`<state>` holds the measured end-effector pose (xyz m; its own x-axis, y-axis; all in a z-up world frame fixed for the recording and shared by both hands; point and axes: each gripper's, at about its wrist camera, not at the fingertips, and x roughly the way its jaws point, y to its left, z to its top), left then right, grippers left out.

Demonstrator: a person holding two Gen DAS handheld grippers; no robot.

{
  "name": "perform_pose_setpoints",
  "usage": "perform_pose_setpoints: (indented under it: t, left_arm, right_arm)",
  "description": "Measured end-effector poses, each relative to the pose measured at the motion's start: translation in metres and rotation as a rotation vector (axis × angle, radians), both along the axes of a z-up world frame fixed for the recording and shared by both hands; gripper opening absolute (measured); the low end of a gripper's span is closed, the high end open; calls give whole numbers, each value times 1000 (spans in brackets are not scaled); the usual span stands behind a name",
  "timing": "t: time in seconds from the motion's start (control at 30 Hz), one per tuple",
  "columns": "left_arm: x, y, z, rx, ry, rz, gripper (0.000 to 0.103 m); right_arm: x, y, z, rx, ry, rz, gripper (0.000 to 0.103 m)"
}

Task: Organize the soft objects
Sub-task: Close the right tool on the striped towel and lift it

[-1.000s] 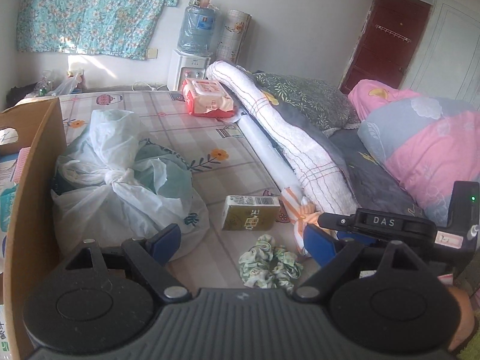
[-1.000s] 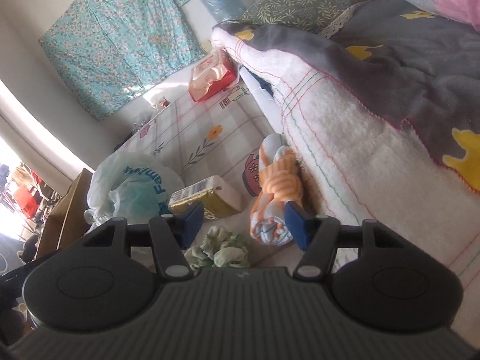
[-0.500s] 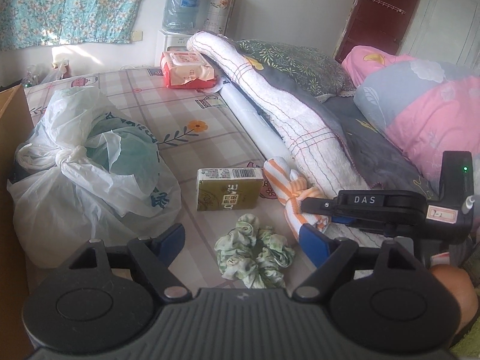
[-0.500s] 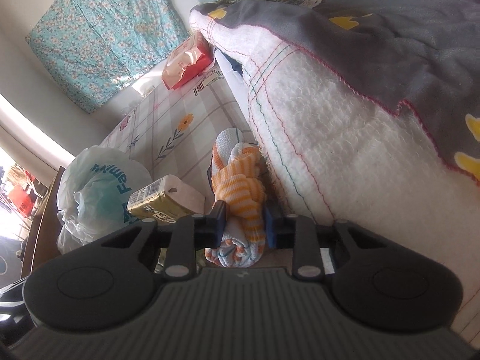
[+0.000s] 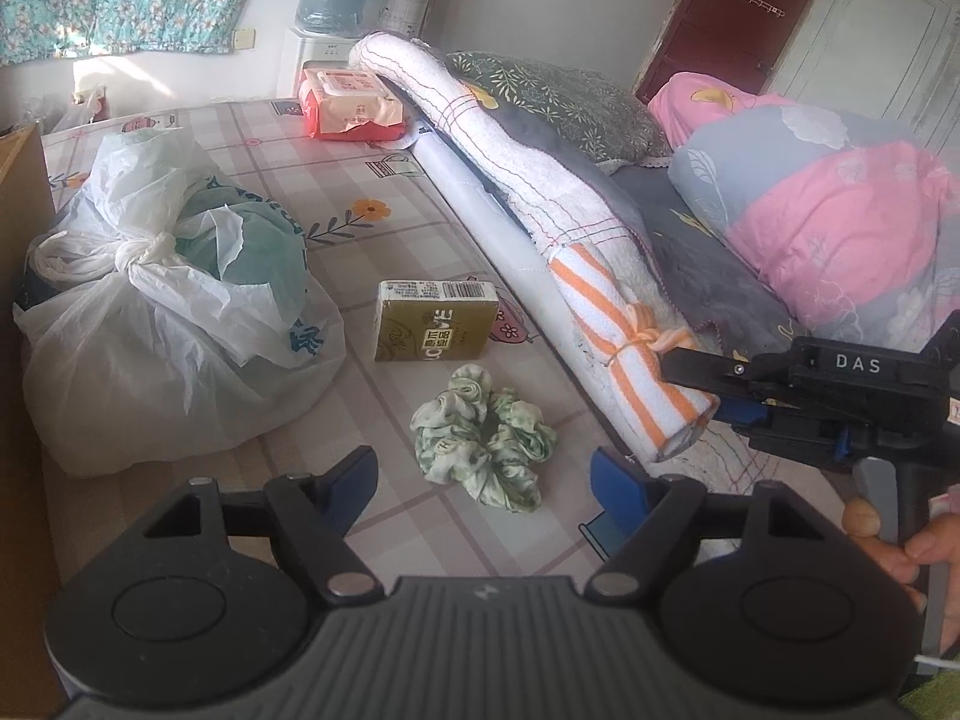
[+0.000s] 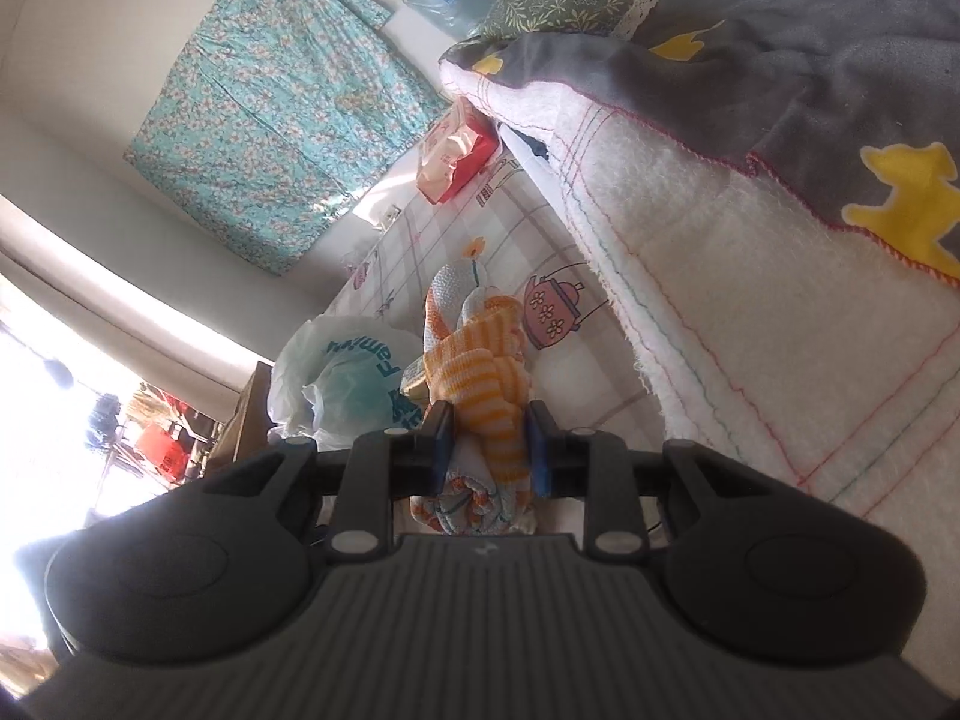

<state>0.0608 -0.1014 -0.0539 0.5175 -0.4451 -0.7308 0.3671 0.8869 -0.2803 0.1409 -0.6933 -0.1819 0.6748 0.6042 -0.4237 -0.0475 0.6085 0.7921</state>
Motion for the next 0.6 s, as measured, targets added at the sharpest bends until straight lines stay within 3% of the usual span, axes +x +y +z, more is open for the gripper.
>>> perform_pose_setpoints:
  t: [0.1,0.27,0.47,0.6]
  left_arm:
    - [-8,13,4,-19,14,-5,79]
    - [-14,34,-1,-43,59,26,79]
    - [-5,42,-20,-32,100,58,79]
    - [1,40,-34,-8,130,53,79]
  right_arm:
    - [3,21,-1,57,4,88,25]
    - [16,71,-23,76,89,193,25]
    - [21,111,-48,26,187,236,27]
    - [24,112,-51,8,209,238,30]
